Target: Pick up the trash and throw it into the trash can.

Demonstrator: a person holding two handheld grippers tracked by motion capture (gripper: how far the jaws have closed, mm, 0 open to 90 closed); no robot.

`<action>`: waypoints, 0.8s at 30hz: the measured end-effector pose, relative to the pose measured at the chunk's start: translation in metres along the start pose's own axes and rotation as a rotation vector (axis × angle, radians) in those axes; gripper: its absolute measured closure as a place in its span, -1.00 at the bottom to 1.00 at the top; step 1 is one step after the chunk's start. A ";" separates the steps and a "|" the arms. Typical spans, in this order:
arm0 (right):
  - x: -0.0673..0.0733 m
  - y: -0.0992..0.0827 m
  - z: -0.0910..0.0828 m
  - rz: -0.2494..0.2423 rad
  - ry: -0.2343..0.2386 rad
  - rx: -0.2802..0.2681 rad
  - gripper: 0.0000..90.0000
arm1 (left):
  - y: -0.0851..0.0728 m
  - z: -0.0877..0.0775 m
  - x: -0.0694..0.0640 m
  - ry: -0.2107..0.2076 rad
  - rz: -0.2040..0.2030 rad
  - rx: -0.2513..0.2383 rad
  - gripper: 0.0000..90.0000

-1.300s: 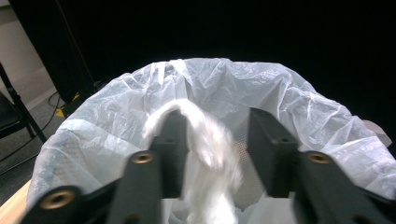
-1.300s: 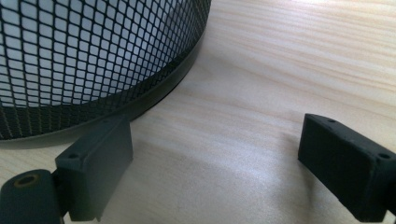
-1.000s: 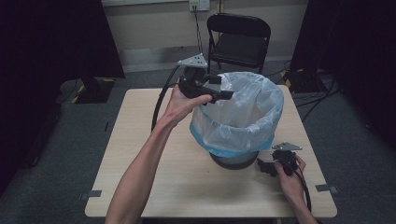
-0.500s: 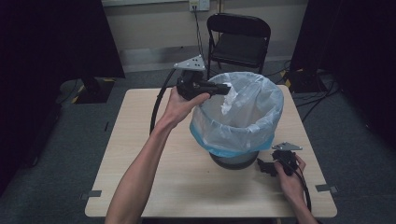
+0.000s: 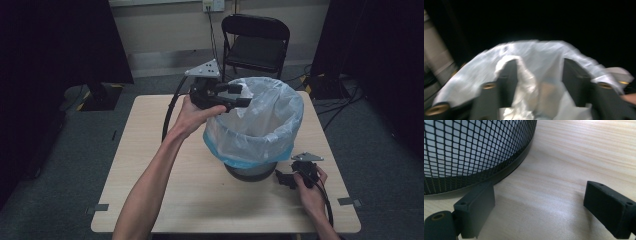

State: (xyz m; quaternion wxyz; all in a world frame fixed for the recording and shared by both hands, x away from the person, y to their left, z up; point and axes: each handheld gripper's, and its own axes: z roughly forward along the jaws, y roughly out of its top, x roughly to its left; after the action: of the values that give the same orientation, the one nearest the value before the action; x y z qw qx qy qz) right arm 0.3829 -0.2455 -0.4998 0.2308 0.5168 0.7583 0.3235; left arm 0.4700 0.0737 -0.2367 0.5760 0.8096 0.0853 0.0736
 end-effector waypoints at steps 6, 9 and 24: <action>0.000 0.000 0.000 0.000 0.000 0.000 -0.79 | -0.010 -0.001 0.004 -0.007 -0.016 0.028 1.00; 0.000 0.000 0.000 0.000 0.000 0.000 -0.79 | -0.009 -0.005 0.005 -0.005 -0.038 -0.009 0.82; 0.000 0.000 0.000 0.000 0.000 0.000 -0.79 | -0.031 -0.047 0.007 0.137 -0.117 -0.087 -0.25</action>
State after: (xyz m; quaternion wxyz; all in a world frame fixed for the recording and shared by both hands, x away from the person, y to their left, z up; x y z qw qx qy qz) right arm 0.3829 -0.2455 -0.4998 0.2307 0.5169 0.7582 0.3235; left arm 0.4648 0.1289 -0.2504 0.6070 0.7704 0.1684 0.0987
